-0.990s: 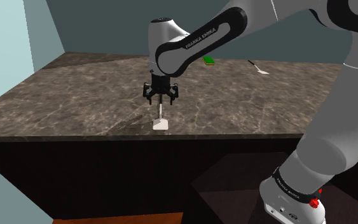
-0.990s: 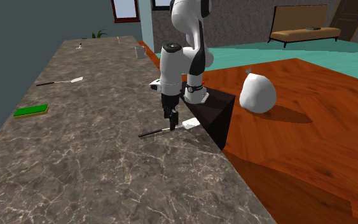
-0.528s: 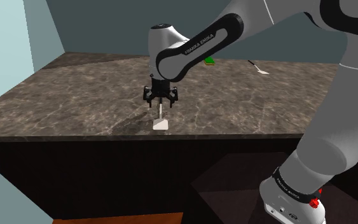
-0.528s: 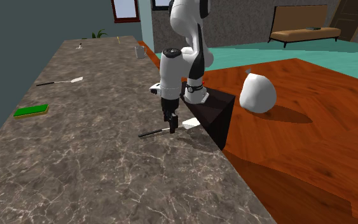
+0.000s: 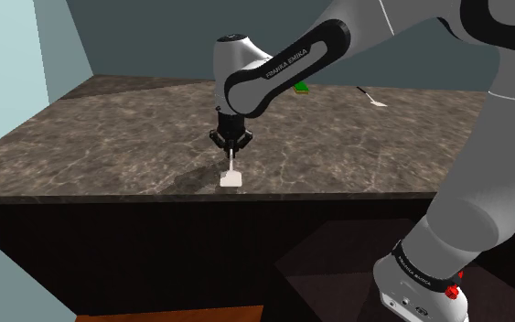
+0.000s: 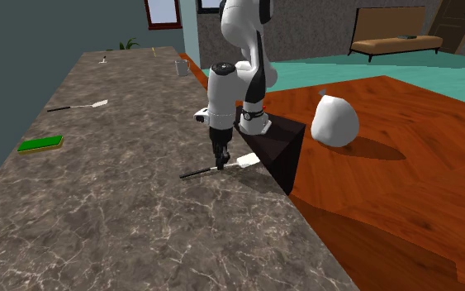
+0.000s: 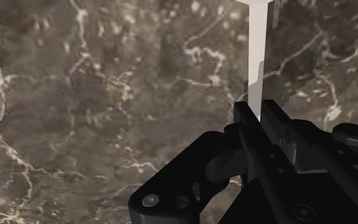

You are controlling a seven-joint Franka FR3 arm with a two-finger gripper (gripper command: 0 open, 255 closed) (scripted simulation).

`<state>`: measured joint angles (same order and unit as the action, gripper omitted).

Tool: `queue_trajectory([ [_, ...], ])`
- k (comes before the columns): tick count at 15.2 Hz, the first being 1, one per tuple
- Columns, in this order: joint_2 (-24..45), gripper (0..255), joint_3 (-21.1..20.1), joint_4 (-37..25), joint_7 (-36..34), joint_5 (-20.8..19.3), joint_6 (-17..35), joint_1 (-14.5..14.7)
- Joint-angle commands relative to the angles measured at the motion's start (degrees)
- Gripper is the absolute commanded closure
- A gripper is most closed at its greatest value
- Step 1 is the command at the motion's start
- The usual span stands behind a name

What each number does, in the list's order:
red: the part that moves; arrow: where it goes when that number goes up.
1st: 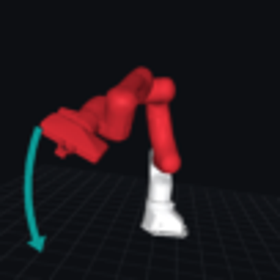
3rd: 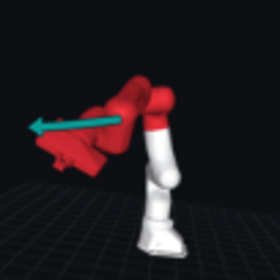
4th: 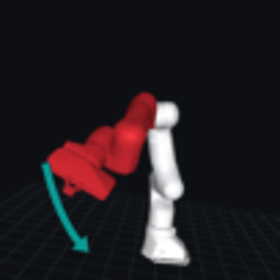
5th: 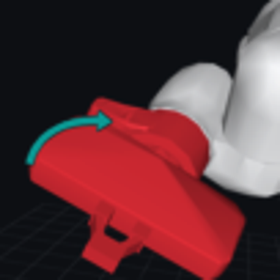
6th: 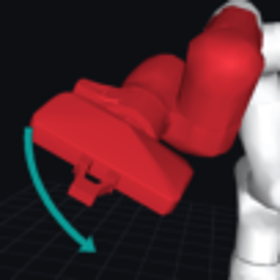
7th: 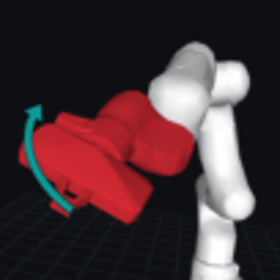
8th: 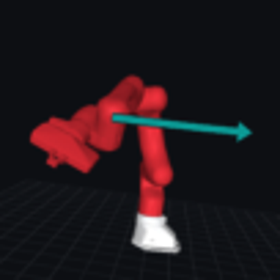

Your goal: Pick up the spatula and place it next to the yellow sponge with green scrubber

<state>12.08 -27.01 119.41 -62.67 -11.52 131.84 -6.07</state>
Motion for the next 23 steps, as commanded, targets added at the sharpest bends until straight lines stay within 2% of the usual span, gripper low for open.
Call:
queue_trajectory([
  [1,0.0,255,0.0,0.0,0.0,0.0,0.0,0.0],
  [5,0.0,255,0.0,0.0,0.0,0.0,0.0,0.0],
  [23,-6.9,255,-1.0,-6.4,4.0,5.1,-12.3,-0.9],
])
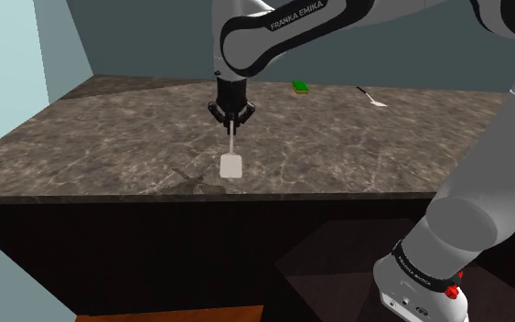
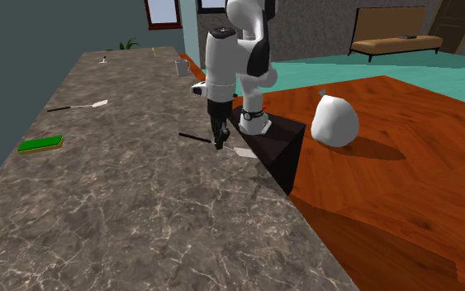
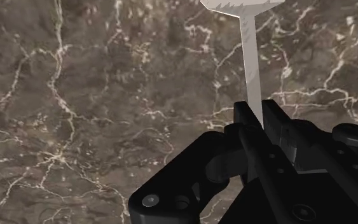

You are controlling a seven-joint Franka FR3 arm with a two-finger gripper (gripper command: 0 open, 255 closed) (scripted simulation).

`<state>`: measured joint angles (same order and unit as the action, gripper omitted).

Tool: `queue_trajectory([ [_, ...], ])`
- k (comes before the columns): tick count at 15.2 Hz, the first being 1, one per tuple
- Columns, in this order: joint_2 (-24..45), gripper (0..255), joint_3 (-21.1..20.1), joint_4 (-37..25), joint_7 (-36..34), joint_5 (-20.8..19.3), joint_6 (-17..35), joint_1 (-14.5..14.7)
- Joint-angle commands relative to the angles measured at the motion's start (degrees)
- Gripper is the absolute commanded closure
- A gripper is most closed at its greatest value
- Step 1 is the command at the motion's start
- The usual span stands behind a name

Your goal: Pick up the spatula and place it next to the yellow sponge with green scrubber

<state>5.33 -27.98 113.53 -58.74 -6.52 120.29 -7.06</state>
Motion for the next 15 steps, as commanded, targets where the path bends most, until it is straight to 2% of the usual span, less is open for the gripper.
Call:
queue_trajectory([
  [1,-0.8,255,0.5,0.2,1.6,0.6,-0.4,-0.8],
  [8,-3.7,255,4.9,3.5,12.2,2.7,0.9,-6.1],
  [15,-3.7,255,9.6,3.5,22.0,3.4,1.4,-11.0],
])
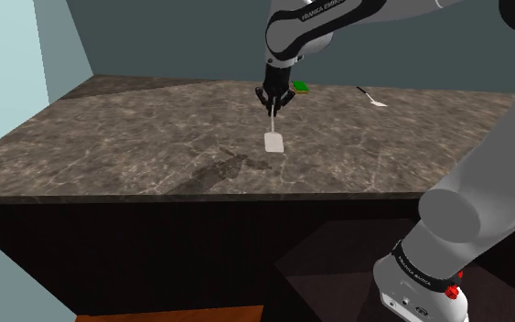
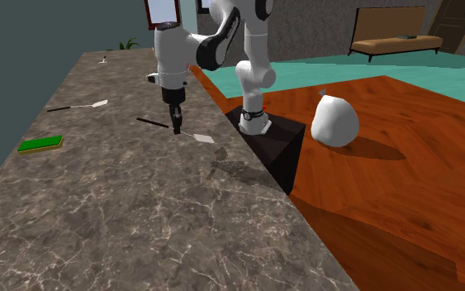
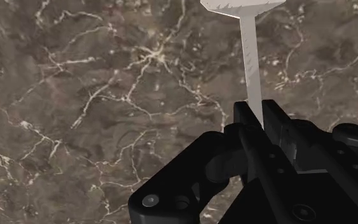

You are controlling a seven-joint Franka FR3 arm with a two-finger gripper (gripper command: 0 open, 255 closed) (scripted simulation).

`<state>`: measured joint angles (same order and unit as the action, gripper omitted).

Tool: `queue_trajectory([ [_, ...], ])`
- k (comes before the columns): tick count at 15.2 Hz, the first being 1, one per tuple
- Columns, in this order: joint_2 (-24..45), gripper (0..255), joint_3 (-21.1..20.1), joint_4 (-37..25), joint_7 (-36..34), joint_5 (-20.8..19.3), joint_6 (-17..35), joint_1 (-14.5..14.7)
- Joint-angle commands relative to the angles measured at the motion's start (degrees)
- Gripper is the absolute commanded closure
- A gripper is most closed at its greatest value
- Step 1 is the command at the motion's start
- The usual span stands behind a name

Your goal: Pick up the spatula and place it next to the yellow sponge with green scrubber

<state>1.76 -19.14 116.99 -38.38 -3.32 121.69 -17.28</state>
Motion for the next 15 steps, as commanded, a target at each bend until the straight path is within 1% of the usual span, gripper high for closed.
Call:
queue_trajectory([
  [1,0.1,255,1.4,-0.2,3.0,0.2,0.0,-1.5],
  [8,3.1,255,5.6,-3.9,12.1,0.1,-0.4,-6.2],
  [15,8.5,255,9.3,-10.9,20.4,0.1,-1.9,-10.7],
])
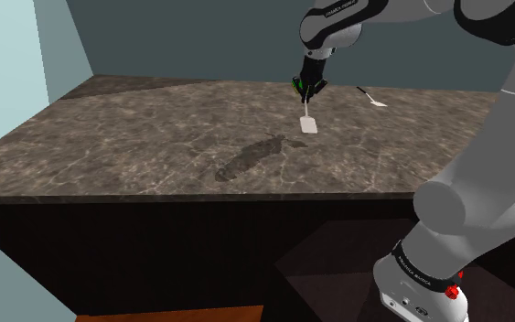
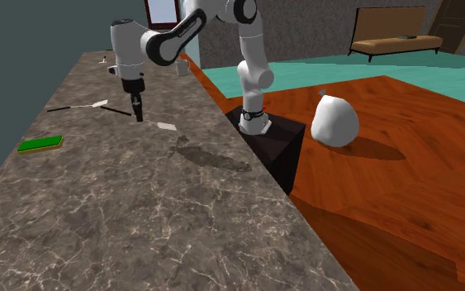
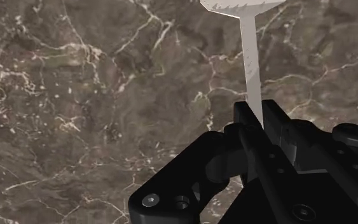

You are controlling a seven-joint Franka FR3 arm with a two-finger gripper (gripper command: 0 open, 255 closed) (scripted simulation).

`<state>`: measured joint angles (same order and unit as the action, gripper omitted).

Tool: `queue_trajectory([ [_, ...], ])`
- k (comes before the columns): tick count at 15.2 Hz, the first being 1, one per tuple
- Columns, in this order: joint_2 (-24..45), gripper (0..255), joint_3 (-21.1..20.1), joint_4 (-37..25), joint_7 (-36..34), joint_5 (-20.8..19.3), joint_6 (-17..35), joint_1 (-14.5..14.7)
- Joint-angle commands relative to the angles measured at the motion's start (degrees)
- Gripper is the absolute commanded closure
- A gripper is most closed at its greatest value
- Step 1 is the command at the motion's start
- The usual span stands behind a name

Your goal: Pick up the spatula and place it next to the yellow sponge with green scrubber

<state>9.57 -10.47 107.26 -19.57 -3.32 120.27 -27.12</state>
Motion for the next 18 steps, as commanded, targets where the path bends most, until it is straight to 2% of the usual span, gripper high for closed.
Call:
queue_trajectory([
  [1,1.6,255,1.1,-2.5,2.7,0.1,-0.8,-1.5],
  [11,13.8,255,4.7,-20.2,13.2,0.5,-6.2,-7.5],
  [15,20.6,255,5.8,-30.7,16.9,0.7,-9.9,-9.8],
  [18,26.9,255,6.4,-40.9,19.5,0.8,-13.8,-11.4],
])
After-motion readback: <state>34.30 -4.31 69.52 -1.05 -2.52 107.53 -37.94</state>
